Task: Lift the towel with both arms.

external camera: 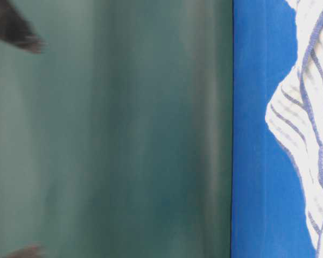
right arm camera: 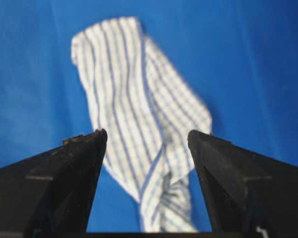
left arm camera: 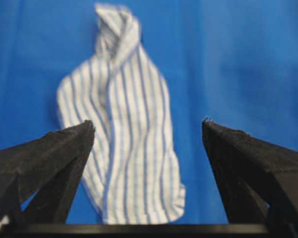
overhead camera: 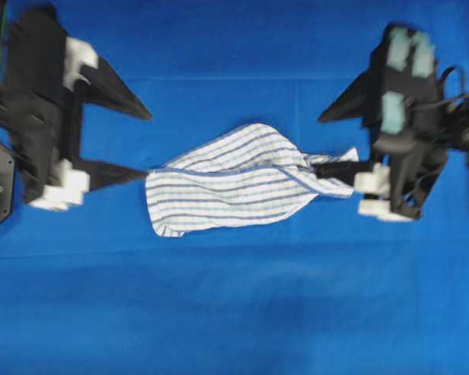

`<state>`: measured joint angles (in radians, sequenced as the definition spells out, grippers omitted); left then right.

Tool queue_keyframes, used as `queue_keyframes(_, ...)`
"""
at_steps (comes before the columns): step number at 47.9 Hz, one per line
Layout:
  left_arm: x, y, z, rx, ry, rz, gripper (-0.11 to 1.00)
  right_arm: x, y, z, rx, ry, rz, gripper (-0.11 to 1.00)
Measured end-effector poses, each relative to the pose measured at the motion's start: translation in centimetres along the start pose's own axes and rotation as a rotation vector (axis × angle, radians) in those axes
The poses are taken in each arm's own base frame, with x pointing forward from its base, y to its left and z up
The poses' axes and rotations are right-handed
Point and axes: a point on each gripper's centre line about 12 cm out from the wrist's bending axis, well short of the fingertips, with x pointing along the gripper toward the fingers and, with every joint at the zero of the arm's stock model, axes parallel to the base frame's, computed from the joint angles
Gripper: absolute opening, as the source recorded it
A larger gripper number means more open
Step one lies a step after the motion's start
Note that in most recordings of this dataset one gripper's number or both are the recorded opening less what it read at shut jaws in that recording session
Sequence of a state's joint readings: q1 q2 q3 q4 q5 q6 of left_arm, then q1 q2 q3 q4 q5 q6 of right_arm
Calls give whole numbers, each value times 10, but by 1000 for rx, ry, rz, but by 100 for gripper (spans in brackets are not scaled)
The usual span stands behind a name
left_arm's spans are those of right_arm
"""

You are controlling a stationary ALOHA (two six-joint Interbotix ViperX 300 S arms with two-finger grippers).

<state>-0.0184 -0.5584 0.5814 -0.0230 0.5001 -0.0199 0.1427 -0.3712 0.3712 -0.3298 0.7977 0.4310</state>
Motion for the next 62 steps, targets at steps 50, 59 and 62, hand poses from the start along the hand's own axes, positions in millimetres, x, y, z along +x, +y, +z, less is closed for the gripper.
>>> queue_keyframes(50,159,-20,-188,53,320,-45,91,183,43,-143,-37,230,125,67)
queue_keyframes(59,165,-20,-197,58,344,-44,80,197,33,-156,-19,265,106,64)
queue_keyframes(62,165,-19,-197,57,343,-43,66,200,31,-157,-16,271,100,60)
